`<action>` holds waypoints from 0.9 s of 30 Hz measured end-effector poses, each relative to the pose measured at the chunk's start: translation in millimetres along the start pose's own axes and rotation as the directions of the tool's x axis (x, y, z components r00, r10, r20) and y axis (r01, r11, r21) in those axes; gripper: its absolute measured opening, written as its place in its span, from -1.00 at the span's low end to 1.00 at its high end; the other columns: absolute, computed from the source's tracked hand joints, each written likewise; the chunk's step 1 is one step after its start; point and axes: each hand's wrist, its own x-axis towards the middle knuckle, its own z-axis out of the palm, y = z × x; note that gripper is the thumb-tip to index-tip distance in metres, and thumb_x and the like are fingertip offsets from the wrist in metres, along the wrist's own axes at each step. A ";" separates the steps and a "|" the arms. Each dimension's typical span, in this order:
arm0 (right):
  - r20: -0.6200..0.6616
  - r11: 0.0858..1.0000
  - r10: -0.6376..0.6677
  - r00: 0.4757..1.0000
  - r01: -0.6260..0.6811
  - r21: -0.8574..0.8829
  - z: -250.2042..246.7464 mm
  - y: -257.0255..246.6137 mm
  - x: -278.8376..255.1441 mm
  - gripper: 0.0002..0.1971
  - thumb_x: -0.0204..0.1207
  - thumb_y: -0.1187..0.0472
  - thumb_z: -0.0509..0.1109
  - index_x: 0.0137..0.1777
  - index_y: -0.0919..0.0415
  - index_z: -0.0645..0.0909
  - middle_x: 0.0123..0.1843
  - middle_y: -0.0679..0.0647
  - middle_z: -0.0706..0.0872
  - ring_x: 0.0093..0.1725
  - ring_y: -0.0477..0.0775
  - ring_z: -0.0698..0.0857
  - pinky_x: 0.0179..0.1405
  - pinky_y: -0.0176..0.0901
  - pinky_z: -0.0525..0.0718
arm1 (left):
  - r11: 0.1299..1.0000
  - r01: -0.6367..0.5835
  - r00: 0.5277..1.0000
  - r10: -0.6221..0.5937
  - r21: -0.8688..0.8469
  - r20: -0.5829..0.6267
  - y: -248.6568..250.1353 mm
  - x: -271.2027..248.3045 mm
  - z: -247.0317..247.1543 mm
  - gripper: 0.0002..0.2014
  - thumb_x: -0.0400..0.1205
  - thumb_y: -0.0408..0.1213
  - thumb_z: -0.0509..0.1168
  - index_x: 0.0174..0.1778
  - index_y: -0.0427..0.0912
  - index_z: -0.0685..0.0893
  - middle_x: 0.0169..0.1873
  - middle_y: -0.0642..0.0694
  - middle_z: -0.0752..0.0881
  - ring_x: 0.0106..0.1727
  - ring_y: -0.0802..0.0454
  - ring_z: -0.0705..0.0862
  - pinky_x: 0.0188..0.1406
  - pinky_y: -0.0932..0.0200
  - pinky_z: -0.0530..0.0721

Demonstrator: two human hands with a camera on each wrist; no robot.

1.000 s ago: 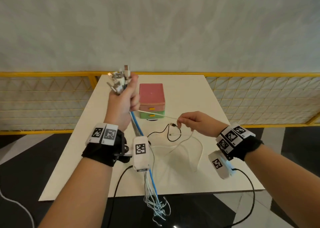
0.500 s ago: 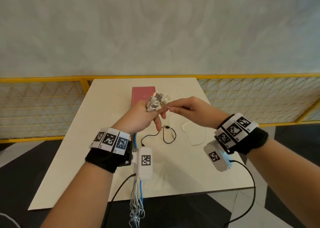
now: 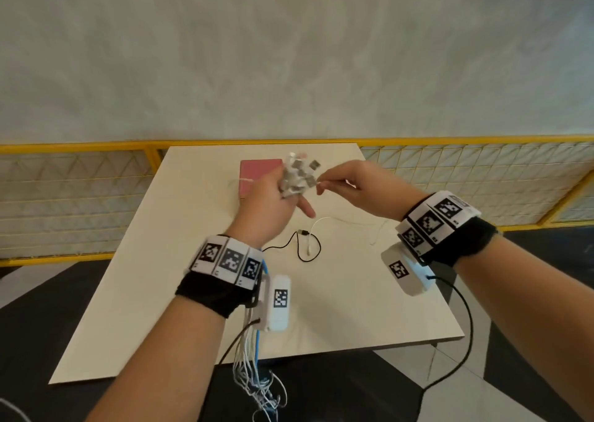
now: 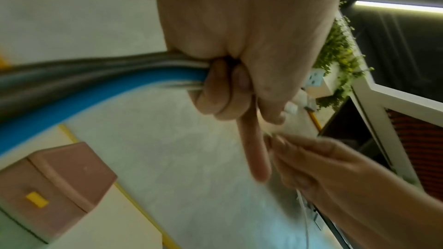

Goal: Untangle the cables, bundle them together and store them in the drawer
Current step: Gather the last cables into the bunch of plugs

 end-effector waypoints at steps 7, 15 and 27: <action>-0.055 0.994 0.103 0.993 -0.100 0.049 -21.2 30.5 -7.8 -0.76 0.65 0.02 0.23 -0.05 0.02 0.73 -0.47 -0.22 0.56 -0.47 -0.11 0.38 -0.39 -0.33 0.36 | 0.996 0.090 0.907 -0.091 -0.022 -0.412 -2.1 3.6 -34.4 -0.69 0.71 -0.34 0.19 -0.37 -0.02 0.58 -0.53 0.01 0.67 -0.52 0.27 0.60 -0.48 0.41 0.45; -0.182 0.965 -0.209 0.961 0.173 -0.195 -30.2 0.8 10.1 -0.77 0.63 0.07 0.28 -0.02 0.09 0.76 -0.13 -0.19 0.76 -0.28 -0.01 0.50 -0.16 -0.44 0.32 | 0.996 -0.089 0.982 0.086 -0.007 -0.168 17.0 0.6 -14.4 -0.70 0.73 -0.28 0.20 0.35 0.09 0.57 -0.36 -0.01 0.82 -0.21 0.23 0.75 -0.28 0.51 0.56; -0.231 0.986 -0.087 0.969 0.050 -0.161 -75.6 15.8 -5.2 -0.72 0.69 0.18 0.18 0.23 0.11 0.69 0.07 -0.07 0.76 -0.03 -0.07 0.61 0.02 -0.43 0.45 | 0.993 -0.092 0.782 0.029 -0.069 -0.622 10.4 7.9 -54.6 -0.80 0.68 -0.33 0.20 -0.26 -0.06 0.59 -0.50 -0.05 0.69 -0.55 0.32 0.61 -0.46 0.48 0.46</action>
